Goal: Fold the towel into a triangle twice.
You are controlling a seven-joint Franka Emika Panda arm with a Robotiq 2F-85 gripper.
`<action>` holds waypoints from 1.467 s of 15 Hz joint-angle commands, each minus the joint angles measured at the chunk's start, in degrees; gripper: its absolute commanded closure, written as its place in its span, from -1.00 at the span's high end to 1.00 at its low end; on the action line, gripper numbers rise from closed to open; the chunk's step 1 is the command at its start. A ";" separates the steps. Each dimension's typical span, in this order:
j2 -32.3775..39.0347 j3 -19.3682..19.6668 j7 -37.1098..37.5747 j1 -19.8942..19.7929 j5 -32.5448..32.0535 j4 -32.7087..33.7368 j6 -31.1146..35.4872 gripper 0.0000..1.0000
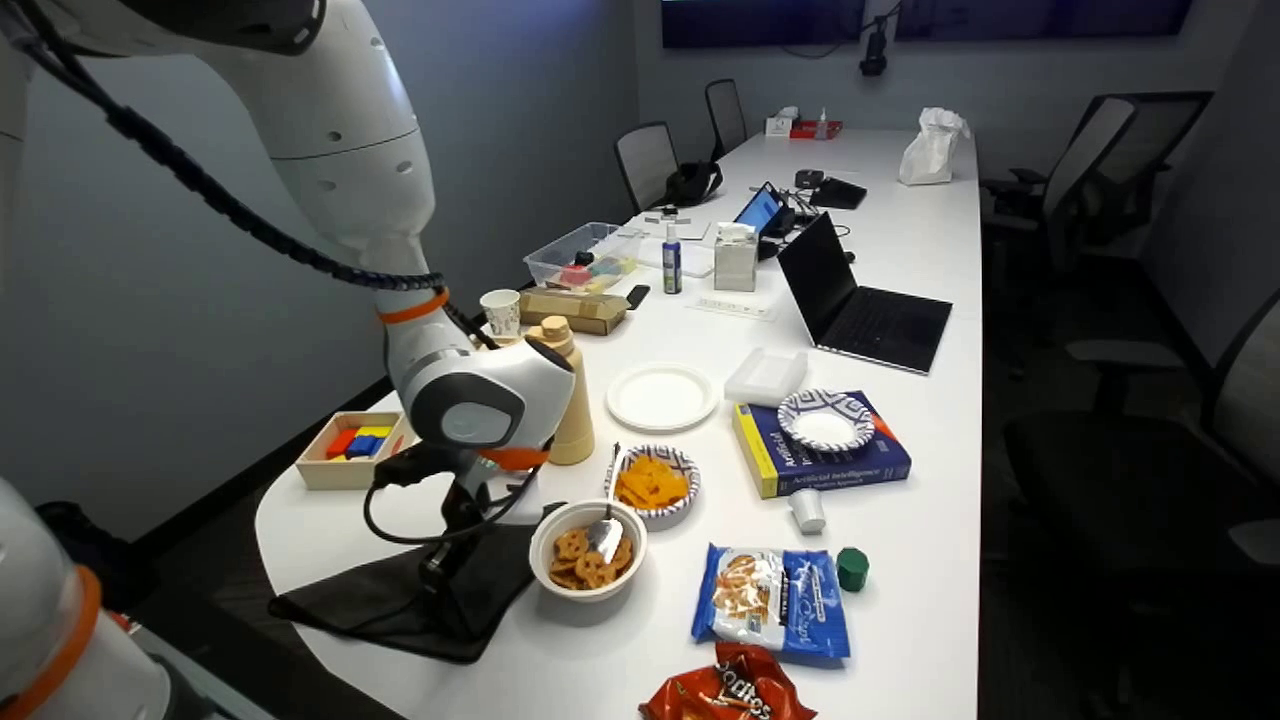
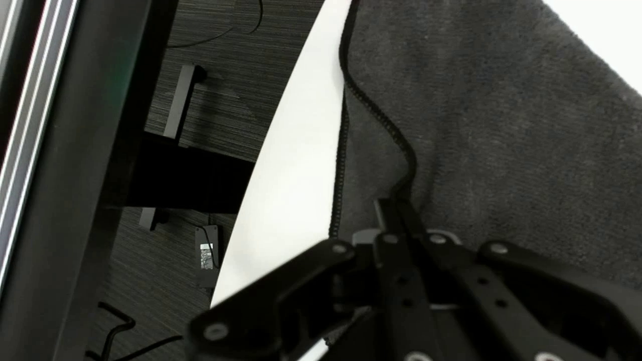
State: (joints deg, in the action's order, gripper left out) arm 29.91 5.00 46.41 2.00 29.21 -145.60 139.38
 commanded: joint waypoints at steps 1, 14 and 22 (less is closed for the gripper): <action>-4.22 0.43 2.64 0.66 -1.42 -3.58 0.38 -0.99; -4.47 0.39 4.31 0.05 -1.30 -6.55 0.65 -0.99; -4.14 2.66 8.68 0.20 -3.52 -7.24 0.03 -0.99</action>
State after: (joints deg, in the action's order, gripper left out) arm 26.61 6.66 52.17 1.99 27.96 -151.75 139.51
